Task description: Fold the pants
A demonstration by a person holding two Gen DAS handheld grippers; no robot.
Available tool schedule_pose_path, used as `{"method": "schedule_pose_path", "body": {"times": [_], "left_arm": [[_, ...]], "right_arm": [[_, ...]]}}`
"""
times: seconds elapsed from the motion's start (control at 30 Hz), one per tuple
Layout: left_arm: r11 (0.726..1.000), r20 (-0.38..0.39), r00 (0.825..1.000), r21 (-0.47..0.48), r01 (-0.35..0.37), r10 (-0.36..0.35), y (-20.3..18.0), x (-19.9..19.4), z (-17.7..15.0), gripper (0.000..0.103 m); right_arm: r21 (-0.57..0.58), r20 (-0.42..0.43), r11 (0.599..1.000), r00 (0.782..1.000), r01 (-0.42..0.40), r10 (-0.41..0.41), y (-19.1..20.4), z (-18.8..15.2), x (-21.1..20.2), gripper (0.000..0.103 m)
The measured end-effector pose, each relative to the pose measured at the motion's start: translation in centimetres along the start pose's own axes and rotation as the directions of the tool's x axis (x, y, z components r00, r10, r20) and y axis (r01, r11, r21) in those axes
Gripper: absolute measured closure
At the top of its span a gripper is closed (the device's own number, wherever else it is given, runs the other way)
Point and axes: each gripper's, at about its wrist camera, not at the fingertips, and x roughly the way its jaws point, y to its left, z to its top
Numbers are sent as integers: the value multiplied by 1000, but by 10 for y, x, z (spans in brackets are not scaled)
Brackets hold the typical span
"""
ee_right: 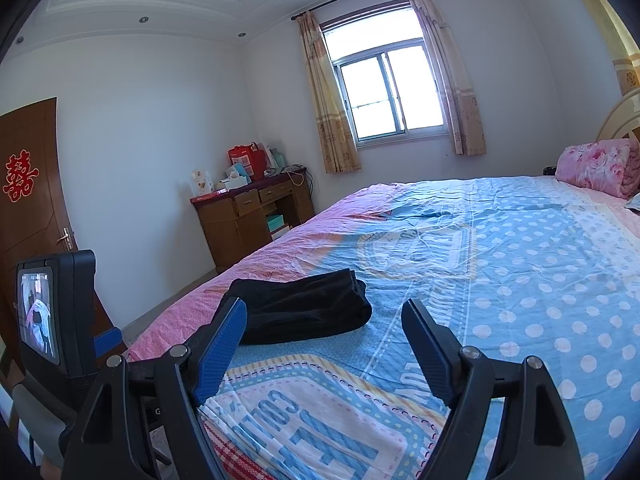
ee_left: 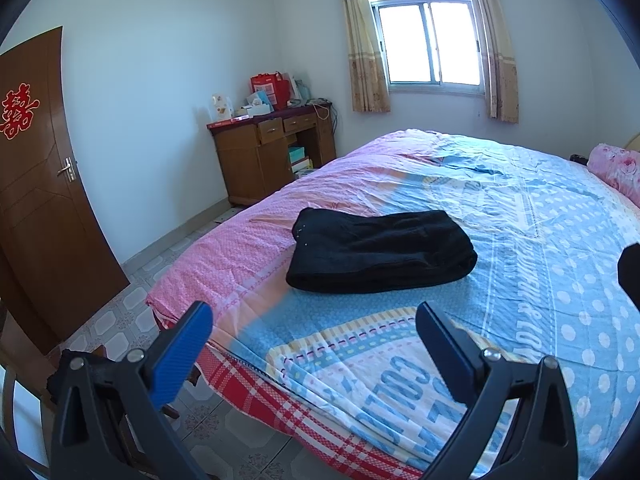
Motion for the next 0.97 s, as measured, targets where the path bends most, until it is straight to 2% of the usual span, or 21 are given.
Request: {"method": "schedule_pose_path", "body": {"times": [0.2, 0.4, 0.97], "left_arm": [[1000, -10, 1000, 2, 1, -1, -1, 2, 0, 0], [999, 44, 998, 28, -41, 40, -5, -4, -2, 0], [1000, -3, 1000, -1, -8, 8, 0, 1, 0, 0]], "right_arm": [[9, -10, 1000, 1000, -3, 3, -1, -1, 2, 22], [2, -8, 1000, 1000, 0, 0, 1, -2, 2, 22], [12, -17, 1000, 1000, 1, -1, -2, -3, 3, 22]]}}
